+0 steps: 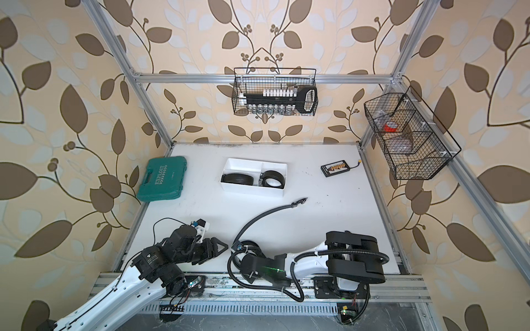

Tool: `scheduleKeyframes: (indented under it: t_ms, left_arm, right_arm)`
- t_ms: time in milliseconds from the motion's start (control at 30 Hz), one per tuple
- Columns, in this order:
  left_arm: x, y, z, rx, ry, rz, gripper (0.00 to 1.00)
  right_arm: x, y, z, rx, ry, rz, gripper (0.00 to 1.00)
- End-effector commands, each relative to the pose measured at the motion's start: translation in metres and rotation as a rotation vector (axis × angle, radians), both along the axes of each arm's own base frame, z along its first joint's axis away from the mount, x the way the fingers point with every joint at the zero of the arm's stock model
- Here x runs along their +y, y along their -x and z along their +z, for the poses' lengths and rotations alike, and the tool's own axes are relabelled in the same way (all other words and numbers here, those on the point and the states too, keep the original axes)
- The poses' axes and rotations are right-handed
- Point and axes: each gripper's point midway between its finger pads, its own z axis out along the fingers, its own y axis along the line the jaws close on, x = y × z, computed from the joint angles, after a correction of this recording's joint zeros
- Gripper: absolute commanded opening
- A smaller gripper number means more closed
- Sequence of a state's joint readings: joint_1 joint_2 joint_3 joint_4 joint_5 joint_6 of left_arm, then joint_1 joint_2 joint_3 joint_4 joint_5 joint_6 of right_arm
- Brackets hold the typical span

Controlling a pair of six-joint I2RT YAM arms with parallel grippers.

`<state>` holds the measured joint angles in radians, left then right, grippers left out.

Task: Place the belts into the storage roll
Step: Roll the belt at the center of the board.

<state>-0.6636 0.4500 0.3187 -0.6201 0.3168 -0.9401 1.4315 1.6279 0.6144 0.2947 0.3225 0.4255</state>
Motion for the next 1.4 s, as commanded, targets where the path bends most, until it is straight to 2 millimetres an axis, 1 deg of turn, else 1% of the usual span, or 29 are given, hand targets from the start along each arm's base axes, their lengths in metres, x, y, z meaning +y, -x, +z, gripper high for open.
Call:
scheduleKeyframes:
  t_ms: [0,167,300,367,533,733,800,933,1033,1133,1200,1267,1367]
  left_arm:
    - [-0.014,0.001,-0.001,-0.001,0.022,-0.060,0.59]
    - [-0.027,0.006,-0.012,0.018,-0.004,-0.111,0.54]
    - [-0.037,0.008,-0.025,0.041,-0.031,-0.143,0.55]
    - [-0.042,0.007,-0.027,0.037,-0.029,-0.146,0.55]
    - [-0.043,0.002,-0.029,0.029,-0.044,-0.137,0.55]
    - [-0.042,0.001,-0.038,0.039,-0.072,-0.134,0.54]
    - [-0.040,0.000,-0.041,0.039,-0.085,-0.131,0.50]
    - [-0.040,0.000,-0.049,0.054,-0.108,-0.137,0.47]
    - [-0.041,0.001,-0.058,0.071,-0.124,-0.147,0.41]
    - [-0.043,0.003,-0.064,0.078,-0.145,-0.162,0.38]
    - [-0.044,0.003,-0.067,0.078,-0.158,-0.168,0.35]
    - [-0.044,0.004,-0.069,0.077,-0.173,-0.175,0.28]
    - [-0.041,0.004,-0.069,0.073,-0.197,-0.178,0.19]
  right_arm:
    - [0.004,0.001,0.007,0.017,-0.004,0.028,0.02]
    - [0.004,0.000,0.008,0.017,-0.012,0.032,0.02]
    - [0.006,0.003,0.007,0.023,-0.021,0.053,0.02]
    - [0.007,0.005,0.006,0.028,-0.031,0.066,0.02]
    - [0.014,0.013,0.004,0.044,-0.056,0.114,0.02]
    - [0.019,0.018,0.000,0.053,-0.058,0.153,0.02]
    - [0.019,0.019,0.000,0.056,-0.062,0.155,0.02]
    - [0.016,0.020,-0.004,0.063,-0.059,0.156,0.02]
    - [0.017,0.022,-0.005,0.068,-0.063,0.167,0.02]
    - [0.019,0.025,-0.006,0.078,-0.076,0.182,0.03]
    - [0.020,0.026,-0.009,0.085,-0.074,0.193,0.04]
    - [0.020,0.027,-0.010,0.086,-0.073,0.196,0.05]
    - [0.020,0.027,-0.004,0.089,-0.098,0.194,0.11]
